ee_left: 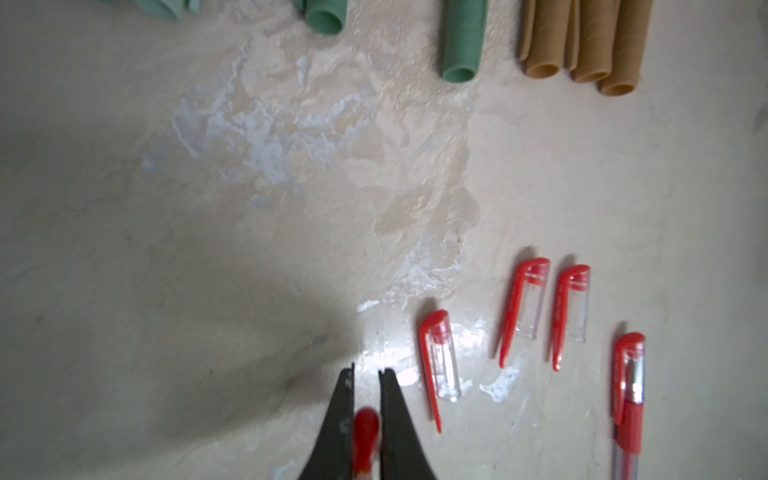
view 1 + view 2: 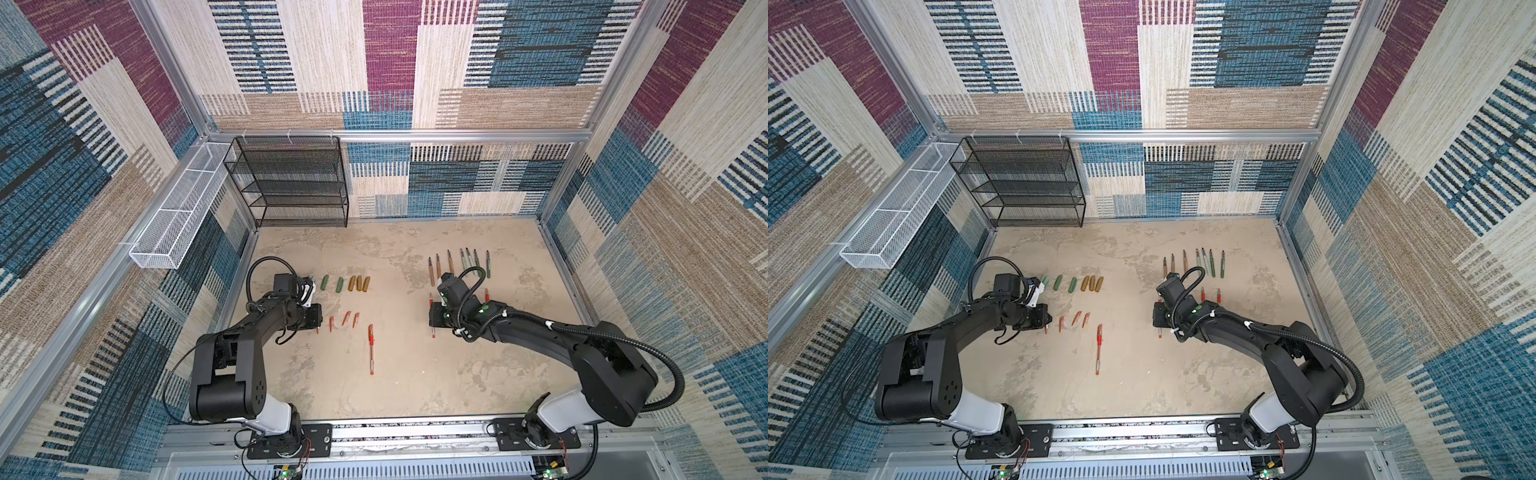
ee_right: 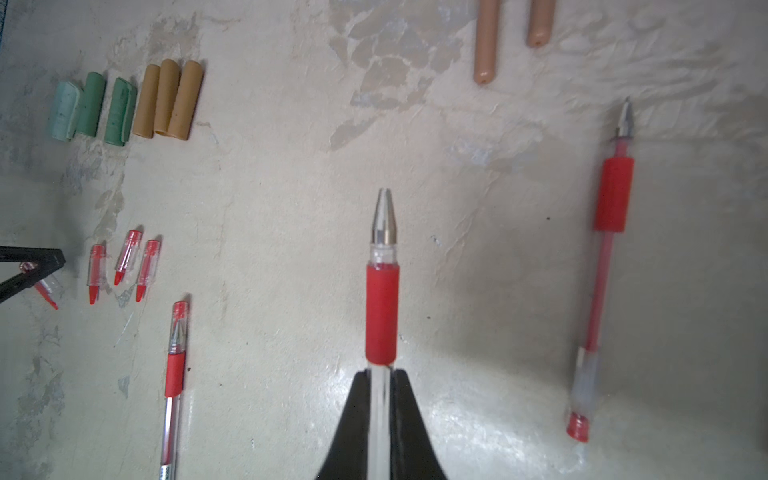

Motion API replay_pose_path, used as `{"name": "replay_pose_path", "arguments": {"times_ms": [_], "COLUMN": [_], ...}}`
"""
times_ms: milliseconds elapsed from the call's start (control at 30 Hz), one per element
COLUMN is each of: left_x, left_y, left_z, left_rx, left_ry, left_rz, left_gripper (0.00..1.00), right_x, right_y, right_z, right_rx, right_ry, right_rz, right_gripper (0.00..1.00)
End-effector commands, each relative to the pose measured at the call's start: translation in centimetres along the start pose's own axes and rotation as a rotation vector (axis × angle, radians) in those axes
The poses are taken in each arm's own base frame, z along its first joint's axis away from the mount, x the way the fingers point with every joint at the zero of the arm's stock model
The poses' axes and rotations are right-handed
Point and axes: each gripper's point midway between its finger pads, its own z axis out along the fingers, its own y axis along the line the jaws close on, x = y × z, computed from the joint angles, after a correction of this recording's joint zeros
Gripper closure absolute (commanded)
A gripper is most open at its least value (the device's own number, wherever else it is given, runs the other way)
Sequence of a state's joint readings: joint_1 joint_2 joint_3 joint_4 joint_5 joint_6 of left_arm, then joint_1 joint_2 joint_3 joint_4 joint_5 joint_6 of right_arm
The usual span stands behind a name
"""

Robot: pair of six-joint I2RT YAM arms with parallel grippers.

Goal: Open the pen caps
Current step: 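Lower the red cap beside the other caps with left while right carries pen away, then lay the uncapped red pen on the table and open the right gripper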

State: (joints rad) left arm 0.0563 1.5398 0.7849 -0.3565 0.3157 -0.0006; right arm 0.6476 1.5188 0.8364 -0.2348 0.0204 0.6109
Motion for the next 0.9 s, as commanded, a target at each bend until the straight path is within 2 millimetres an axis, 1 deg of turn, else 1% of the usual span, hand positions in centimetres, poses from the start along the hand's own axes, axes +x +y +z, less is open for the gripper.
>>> {"name": "replay_pose_path", "arguments": {"times_ms": [0,100,167,233,333,400,433,633,800,867], "left_x": [-0.5,-0.5,-0.5,-0.6,-0.8,-0.9,-1.0,-2.4,-3.8,-4.2], "left_y": [0.4,0.5,0.5,0.4,0.4,0.4,0.3,-0.7,-1.9,-2.3], "left_z": [0.1,0.6,0.8,0.6,0.6,0.6,0.4,-1.8,-5.1,-6.1], "left_rx": [-0.024,-0.03,-0.033,-0.033,-0.038,-0.039,-0.04,-0.029,-0.019,-0.013], "left_ry": [0.005,0.006,0.013,0.019,0.001,-0.004,-0.006,-0.083,-0.194,-0.254], "left_rz": [0.011,0.02,0.016,0.016,0.021,0.02,0.019,0.035,0.072,0.093], "left_gripper": [0.94,0.9,0.83,0.77,0.74,0.69,0.67,0.62,0.59,0.59], "right_x": [-0.7,-1.2,-1.3,-1.4,-1.5,-1.6,-1.7,-1.9,-1.3,-1.4], "right_y": [-0.1,-0.3,-0.7,-0.9,-1.2,-1.6,-1.8,-2.6,-3.6,-4.1], "right_z": [0.6,1.1,1.5,1.9,2.3,2.5,2.5,2.7,3.4,3.6], "right_rx": [-0.002,0.004,0.015,0.016,0.031,0.046,0.054,0.084,0.128,0.151], "right_ry": [0.014,0.013,0.024,0.046,0.052,0.056,0.061,0.065,0.103,0.097], "right_rz": [-0.001,-0.011,-0.006,0.001,-0.011,-0.012,-0.009,-0.006,0.003,0.003], "right_gripper": [0.98,0.96,0.96,0.96,0.95,0.95,0.95,0.93,0.92,0.91]}}
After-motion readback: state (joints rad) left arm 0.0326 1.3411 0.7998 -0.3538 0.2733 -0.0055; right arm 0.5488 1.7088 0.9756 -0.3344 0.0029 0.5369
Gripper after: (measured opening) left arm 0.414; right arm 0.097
